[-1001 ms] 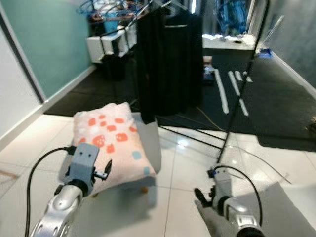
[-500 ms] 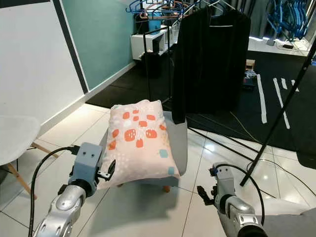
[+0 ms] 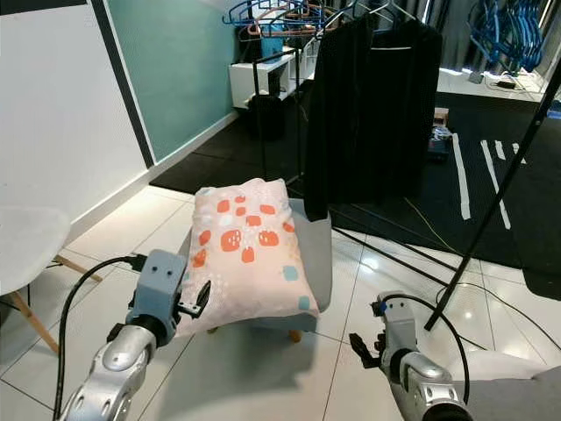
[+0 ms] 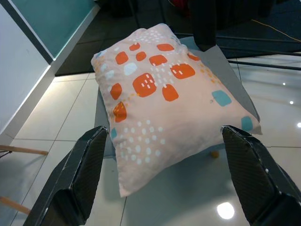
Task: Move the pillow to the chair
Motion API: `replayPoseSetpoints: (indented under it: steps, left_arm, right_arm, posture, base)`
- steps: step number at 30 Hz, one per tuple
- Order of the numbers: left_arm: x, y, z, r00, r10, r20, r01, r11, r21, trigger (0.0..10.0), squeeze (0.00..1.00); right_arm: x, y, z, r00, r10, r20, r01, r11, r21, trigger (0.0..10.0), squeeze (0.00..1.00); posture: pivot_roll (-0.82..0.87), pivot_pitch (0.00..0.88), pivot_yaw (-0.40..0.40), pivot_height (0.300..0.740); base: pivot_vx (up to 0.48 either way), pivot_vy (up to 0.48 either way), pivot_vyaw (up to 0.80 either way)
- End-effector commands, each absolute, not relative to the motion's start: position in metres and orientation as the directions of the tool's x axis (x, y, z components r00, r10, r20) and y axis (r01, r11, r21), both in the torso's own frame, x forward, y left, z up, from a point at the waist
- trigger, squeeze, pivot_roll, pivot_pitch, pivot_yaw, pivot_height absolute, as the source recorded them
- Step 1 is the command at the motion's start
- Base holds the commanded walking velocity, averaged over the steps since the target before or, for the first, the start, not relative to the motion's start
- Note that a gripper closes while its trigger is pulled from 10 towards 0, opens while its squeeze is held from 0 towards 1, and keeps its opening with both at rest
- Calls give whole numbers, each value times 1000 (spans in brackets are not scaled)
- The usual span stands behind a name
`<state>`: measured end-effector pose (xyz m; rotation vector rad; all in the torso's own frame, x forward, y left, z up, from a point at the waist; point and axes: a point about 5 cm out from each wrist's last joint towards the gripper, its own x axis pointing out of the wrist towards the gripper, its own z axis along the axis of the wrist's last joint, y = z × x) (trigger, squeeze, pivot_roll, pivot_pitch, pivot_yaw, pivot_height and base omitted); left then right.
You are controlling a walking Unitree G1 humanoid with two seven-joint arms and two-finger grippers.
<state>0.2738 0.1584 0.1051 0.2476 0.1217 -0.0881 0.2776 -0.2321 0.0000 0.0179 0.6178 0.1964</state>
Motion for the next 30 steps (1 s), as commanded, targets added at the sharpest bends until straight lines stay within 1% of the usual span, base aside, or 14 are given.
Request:
replayPoseSetpoints:
  steps: [1,4,11,18,20,25,26,27,28,29,30]
  left_arm:
    - [274,157,107,988,-80,-136,113,960,255,10000,0]
    - [276,158,109,990,-66,-121,95,963,250,10000,0]
    - [279,158,114,993,-58,-104,83,963,255,10000,0]
    - [284,154,124,997,-53,-59,69,948,311,10000,0]
    - [285,148,128,995,-85,-47,96,938,333,10000,0]
    - [286,141,132,992,-120,-32,123,922,367,10000,0]
    - [286,137,135,990,-141,-19,136,904,406,10000,0]
    - [286,137,135,990,-141,-19,136,904,406,10000,0]
    - [286,129,138,983,-182,-14,168,872,461,10000,0]
    - [286,129,138,983,-182,-14,168,872,461,10000,0]
    - [286,121,140,975,-223,-11,197,837,510,10000,0]
  right_arm:
    - [275,-234,-1,796,184,-576,-170,982,78,10000,0]
    - [276,-234,-1,798,183,-575,-168,983,79,10000,0]
    - [275,-232,-2,793,185,-580,-172,982,78,10000,0]
    - [278,-236,2,801,179,-572,-166,983,75,10000,0]
    - [277,-237,1,800,175,-574,-162,984,75,10000,0]
    - [274,-237,-1,798,173,-578,-159,984,76,10000,0]
    - [274,-236,-2,796,173,-580,-159,984,77,10000,0]
    - [274,-236,-2,796,173,-580,-159,984,77,10000,0]
    - [273,-236,-3,794,173,-583,-158,984,78,10000,0]
    - [273,-236,-3,794,173,-583,-158,984,78,10000,0]
    - [272,-236,-4,792,174,-585,-157,984,80,10000,0]
  posture:
    - [-132,22,-28,740]
    - [-131,30,-26,740]
    - [-138,42,-27,740]
    - [-168,53,-34,740]
    - [-166,55,-27,740]
    - [-163,59,-21,740]
    - [-156,62,-19,740]
    - [-156,62,-19,740]
    - [-144,61,-21,740]
    - [-144,61,-21,740]
    - [-136,74,-19,740]
  base:
    - [0,-480,0]
    - [0,-480,0]
    - [0,0,0]
    - [0,0,0]
    - [0,0,0]
    - [0,0,0]
    - [0,0,0]
    - [0,0,0]
    - [0,0,0]
    - [0,0,0]
    - [0,0,0]
